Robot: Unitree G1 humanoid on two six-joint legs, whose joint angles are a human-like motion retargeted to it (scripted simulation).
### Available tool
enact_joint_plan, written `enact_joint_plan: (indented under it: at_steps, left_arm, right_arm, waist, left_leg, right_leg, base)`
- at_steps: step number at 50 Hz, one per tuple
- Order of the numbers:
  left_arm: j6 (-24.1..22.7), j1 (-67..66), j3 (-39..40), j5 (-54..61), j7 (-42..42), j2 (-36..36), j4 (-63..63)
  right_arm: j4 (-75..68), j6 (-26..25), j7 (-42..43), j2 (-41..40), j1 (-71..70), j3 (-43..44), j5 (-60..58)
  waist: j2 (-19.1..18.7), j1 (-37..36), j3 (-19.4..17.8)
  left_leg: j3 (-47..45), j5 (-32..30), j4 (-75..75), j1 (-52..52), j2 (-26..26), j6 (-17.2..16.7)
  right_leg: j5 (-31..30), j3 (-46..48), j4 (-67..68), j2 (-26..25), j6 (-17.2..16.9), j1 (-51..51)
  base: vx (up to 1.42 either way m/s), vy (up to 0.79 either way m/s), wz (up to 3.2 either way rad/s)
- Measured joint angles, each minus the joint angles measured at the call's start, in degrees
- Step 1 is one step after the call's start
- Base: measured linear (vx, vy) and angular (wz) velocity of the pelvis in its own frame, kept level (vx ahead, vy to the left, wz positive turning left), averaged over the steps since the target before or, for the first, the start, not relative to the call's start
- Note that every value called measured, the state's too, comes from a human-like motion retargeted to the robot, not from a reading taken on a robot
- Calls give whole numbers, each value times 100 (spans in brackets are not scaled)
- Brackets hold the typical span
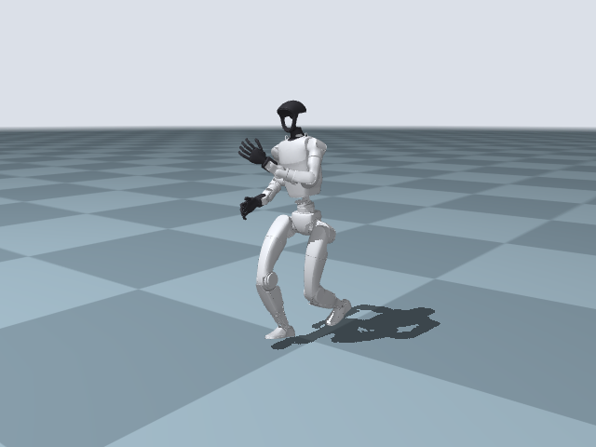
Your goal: Walk
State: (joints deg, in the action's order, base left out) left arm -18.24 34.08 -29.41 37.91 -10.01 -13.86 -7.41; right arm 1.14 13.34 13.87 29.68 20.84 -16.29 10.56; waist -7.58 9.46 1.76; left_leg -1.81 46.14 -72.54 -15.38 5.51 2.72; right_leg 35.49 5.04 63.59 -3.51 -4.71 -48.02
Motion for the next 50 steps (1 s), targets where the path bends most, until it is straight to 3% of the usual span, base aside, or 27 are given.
enact_joint_plan:
  at_steps: [4,7,9,13,20,25,28,33,37,43,45,50]
  left_arm:
    - [395,-841,-235,387,516,67,160]
    - [764,-1728,-231,564,826,103,460]
    - [931,-2385,-118,696,992,89,623]
    - [1041,-3703,205,965,1192,-151,677]
    - [925,-5162,752,1157,1138,-579,596]
    - [722,-5173,839,850,829,-495,390]
    - [571,-4366,786,373,383,-346,212]
    - [415,-2339,565,-47,-47,-155,3]
    - [294,-971,372,68,54,-90,-118]
    - [155,-215,-33,336,448,-200,-22]
    - [227,-371,-164,487,644,-194,34]
    - [643,-1538,-368,751,1079,-77,369]
  right_arm:
    - [312,-53,172,-174,-461,59,76]
    - [472,-166,375,-361,-1374,-21,-119]
    - [576,-206,517,-495,-2099,-124,-286]
    - [965,-181,720,-607,-3190,-271,-450]
    - [1425,-77,718,-580,-3841,-528,-435]
    - [1348,-102,404,-720,-3253,-785,-668]
    - [979,-162,174,-846,-2706,-869,-904]
    - [322,-175,-218,-679,-1740,-898,-890]
    - [316,-125,-356,-288,-1037,-681,-381]
    - [406,-64,-333,46,-367,-153,71]
    - [464,-75,-292,56,-335,-86,175]
    - [668,-151,-81,-131,-1013,-195,205]
  waist:
    - [-134,-292,-198]
    - [-72,-594,-388]
    - [45,-831,-437]
    - [350,-1333,-442]
    - [1142,-1572,-212]
    - [1471,-1416,-268]
    - [1667,-1186,-411]
    - [1850,-327,-322]
    - [1480,136,-247]
    - [502,91,-134]
    - [172,-49,-180]
    - [-59,-488,-401]
  left_leg:
    - [-93,-559,-1951,-268,-613,-131]
    - [-148,-586,-3045,-959,-940,110]
    - [-164,-415,-3244,-1612,-958,319]
    - [-256,-60,-2285,-2652,-602,560]
    - [-298,-140,1202,-3075,975,484]
    - [-337,-36,412,-2926,1600,856]
    - [-413,341,-38,-2717,1851,1143]
    - [-196,386,567,-1945,2252,1217]
    - [78,386,1215,-913,1922,947]
    - [150,340,976,39,606,268]
    - [174,212,260,124,128,19]
    - [66,-717,-2224,-521,-593,-321]
  right_leg:
    - [569,162,847,-358,631,282]
    - [1075,207,1177,-391,963,562]
    - [1224,160,1086,-332,991,855]
    - [1152,-73,539,-159,707,1712]
    - [394,-310,293,860,-261,2894]
    - [-778,-398,2116,1443,-731,2965]
    - [-1022,-514,3425,1832,-646,2410]
    - [-336,-861,4172,2445,-260,735]
    - [-48,-762,2892,2125,-112,-136]
    - [68,-150,143,574,-113,88]
    - [98,31,-6,70,70,348]
    - [729,181,735,-426,730,708]
  base:
    - [-2,-6,-41]
    - [-3,-6,-2]
    - [0,0,0]
    - [1,0,5]
    - [4,5,41]
    - [-3,5,30]
    - [-5,5,29]
    - [-6,3,39]
    - [1,-1,-59]
    - [7,-6,-104]
    - [4,-6,-84]
    - [-1,-4,-37]
